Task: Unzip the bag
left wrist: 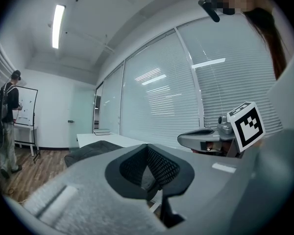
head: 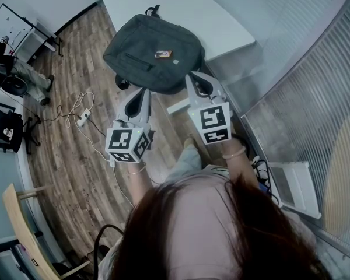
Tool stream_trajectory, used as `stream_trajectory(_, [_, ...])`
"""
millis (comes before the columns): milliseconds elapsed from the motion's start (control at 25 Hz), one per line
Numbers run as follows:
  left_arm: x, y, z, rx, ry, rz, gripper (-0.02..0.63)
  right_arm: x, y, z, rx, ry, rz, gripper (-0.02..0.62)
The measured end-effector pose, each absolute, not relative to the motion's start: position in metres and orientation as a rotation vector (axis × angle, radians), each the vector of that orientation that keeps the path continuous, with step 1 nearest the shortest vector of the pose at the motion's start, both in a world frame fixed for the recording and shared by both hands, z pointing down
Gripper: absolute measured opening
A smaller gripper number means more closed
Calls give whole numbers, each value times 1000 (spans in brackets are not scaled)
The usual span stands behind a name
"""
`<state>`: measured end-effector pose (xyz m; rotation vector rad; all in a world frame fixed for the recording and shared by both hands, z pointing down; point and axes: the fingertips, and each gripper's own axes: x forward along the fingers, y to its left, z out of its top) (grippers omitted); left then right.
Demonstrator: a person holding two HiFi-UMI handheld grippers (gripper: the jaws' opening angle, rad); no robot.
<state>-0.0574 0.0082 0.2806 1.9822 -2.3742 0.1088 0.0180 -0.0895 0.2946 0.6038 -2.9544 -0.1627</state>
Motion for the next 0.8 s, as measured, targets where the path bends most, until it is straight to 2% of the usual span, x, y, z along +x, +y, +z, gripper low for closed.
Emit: stream_trajectory(800, [-63, 4, 278, 2013, -2344, 111, 9, 5, -90, 291, 607, -2937, -197, 3])
